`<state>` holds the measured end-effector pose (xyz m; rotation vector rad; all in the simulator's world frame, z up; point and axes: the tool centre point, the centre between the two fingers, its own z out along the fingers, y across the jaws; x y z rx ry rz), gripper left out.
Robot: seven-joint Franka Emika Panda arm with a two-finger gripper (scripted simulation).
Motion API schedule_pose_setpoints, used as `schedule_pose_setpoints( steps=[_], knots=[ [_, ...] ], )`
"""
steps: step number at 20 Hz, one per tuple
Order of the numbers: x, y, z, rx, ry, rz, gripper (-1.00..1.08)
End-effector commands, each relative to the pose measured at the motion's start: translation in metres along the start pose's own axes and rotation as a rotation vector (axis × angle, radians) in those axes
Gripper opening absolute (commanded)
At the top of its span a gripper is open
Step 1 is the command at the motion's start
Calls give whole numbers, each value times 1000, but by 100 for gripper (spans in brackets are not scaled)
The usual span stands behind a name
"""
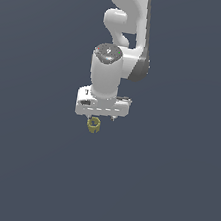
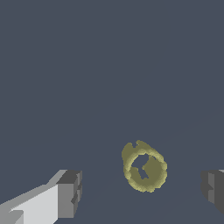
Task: Pick up the object and move it to a goal position.
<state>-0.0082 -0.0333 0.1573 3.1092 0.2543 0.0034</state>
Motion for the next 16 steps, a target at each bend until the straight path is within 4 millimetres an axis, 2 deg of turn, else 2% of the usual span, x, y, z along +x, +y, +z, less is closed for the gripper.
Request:
schedule_pose_setpoints(
  steps=[1,16],
  knots=[
    [-3,3,7,1,-1,-44,100],
    [-29,24,52,16,2,-366,100]
  ],
)
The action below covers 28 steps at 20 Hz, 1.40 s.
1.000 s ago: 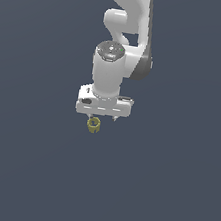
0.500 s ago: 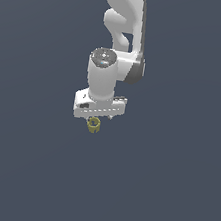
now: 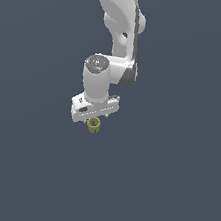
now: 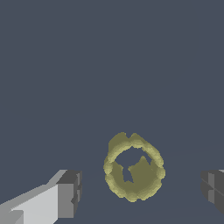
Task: Pick up the object and move it to a goal position.
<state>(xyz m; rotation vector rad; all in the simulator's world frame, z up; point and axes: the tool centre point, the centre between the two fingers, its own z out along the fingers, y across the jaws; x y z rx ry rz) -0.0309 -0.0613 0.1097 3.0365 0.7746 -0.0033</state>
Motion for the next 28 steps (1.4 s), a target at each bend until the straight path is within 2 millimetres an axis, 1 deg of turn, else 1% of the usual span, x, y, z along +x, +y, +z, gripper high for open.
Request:
schedule_pose_setpoints(
  steps=[1,9,18,21,28],
  knots=[
    [-4,1,6,2,1,-46,100],
    [-13,3,17,6,4,-131,100],
    [-15,3,22,7,4,-141,100],
    [-15,3,31,7,4,-142,100],
    [-15,2,62,7,4,-145,100]
  ],
)
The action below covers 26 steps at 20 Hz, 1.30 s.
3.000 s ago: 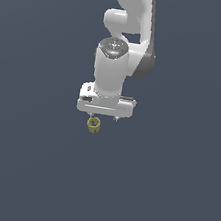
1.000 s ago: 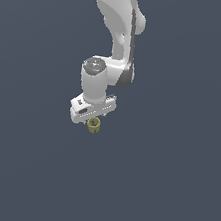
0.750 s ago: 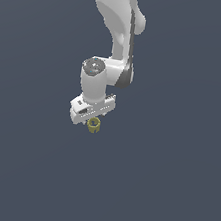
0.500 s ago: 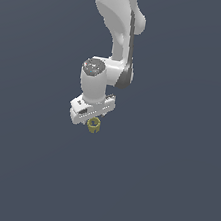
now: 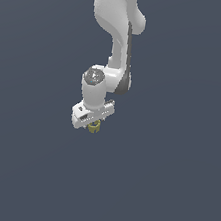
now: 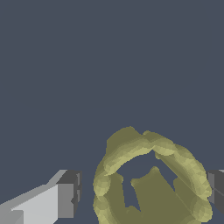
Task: Pick up the object and move it to a goal position.
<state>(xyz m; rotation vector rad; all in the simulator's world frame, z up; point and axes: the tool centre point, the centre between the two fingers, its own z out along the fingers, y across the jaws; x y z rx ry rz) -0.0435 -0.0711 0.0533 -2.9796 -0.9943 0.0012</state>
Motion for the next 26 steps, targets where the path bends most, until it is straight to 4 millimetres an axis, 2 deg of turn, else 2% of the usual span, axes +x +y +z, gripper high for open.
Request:
schedule_pose_setpoints(
  steps=[1,5,6,18,22,26],
  knots=[
    [0,0,8,-1,1,0,100],
    [1,1,13,-1,1,-1,100],
    [1,1,13,-1,1,-1,-100],
    [1,3,11,-2,2,-1,-100],
    [-1,13,8,-2,2,-1,-100],
    [-4,32,2,-2,2,-1,-100]
  ],
)
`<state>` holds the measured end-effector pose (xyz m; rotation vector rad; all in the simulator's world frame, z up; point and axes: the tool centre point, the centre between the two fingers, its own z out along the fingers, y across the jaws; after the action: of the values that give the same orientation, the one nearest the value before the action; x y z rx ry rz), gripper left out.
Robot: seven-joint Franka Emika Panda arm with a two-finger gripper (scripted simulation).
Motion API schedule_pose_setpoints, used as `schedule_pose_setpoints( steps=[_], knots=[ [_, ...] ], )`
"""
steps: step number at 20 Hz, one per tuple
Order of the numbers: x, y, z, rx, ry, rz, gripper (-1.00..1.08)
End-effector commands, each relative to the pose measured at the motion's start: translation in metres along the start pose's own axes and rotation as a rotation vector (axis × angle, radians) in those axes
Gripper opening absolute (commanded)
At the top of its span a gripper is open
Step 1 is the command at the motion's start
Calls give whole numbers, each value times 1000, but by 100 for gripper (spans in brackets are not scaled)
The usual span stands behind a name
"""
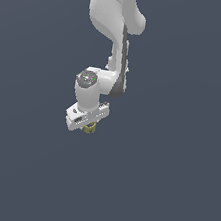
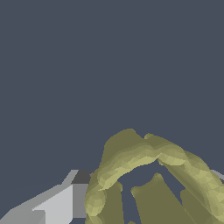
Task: Pick up the object and move it to a goal position.
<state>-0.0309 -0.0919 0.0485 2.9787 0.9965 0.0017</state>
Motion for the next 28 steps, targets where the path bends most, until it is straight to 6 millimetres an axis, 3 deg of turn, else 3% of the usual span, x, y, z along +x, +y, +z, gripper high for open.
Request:
schedule_pose_setpoints(
  steps=[1,16,22,28],
  knots=[
    [-2,14,-4,0,0,1,-100],
    [-17,128,-37,1,0,0,-100],
    [-20,155,-44,1,0,0,-100],
    [-21,168,-47,1,0,0,-100]
  ],
)
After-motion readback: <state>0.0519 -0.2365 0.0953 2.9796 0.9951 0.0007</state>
